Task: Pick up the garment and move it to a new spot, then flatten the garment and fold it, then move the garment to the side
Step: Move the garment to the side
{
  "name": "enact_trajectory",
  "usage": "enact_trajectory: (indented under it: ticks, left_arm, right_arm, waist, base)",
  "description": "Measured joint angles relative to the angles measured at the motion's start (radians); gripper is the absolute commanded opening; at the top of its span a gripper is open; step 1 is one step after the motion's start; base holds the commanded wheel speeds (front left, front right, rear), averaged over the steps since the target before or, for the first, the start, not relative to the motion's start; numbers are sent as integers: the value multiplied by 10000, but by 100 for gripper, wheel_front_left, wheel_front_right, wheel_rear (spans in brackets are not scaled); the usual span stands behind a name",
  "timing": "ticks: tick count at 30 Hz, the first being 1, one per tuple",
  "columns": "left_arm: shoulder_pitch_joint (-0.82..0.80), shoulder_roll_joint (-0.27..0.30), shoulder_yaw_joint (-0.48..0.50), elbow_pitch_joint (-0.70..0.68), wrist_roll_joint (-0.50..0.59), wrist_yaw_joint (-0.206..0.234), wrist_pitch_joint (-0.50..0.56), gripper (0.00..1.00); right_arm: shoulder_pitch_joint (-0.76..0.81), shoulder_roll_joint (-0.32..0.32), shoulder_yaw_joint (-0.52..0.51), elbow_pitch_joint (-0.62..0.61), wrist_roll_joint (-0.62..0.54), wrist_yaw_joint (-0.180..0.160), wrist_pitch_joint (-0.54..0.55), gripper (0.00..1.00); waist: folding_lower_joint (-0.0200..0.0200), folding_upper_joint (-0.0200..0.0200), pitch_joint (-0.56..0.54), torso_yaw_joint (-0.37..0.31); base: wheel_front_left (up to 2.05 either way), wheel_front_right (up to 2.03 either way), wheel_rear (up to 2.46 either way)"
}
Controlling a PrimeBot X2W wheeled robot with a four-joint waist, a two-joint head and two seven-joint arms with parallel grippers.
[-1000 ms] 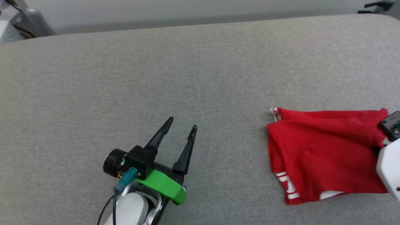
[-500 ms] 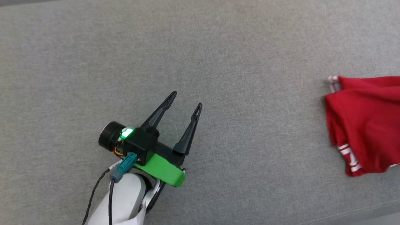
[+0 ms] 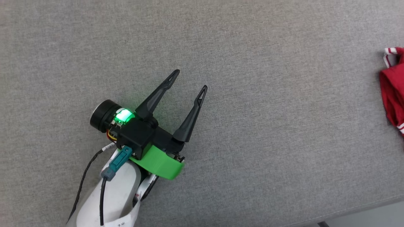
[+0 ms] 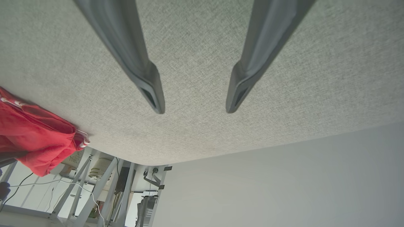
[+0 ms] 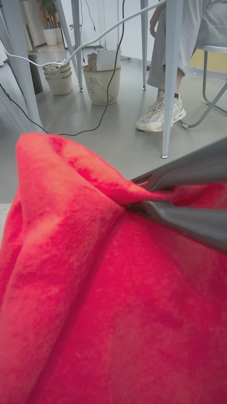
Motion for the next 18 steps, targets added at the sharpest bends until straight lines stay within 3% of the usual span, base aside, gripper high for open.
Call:
enact_trajectory:
  ticks: [10, 11, 12, 13, 18]
  left_arm:
    - [-243, 192, 13, -598, 50, 6, 102, 100]
    - [-243, 188, 2, -587, 48, 12, 102, 100]
    - [-243, 178, -4, -571, 48, 13, 102, 100]
    - [-242, 173, -15, -533, 46, 15, 98, 100]
    - [-214, 65, -19, -215, -35, 92, 69, 100]
  right_arm:
    - [-1035, 579, -581, 1446, -1051, -2, -508, 0]
    - [-1081, 606, -581, 1567, -1099, -2, -552, 36]
    - [-1111, 623, -583, 1636, -1143, -2, -635, 91]
    - [-1134, 648, -619, 1735, -1212, -2, -759, 100]
    - [-1353, 673, -715, 2077, -1427, -2, -1035, 100]
  waist:
    - [0, 0, 737, 114]
    - [0, 0, 725, 133]
    - [0, 0, 697, 146]
    - [0, 0, 645, 161]
    - [0, 0, 178, 228]
  base:
    - [0, 0, 0]
    - [0, 0, 0]
    - [0, 0, 0]
    - [0, 0, 0]
    - [0, 0, 0]
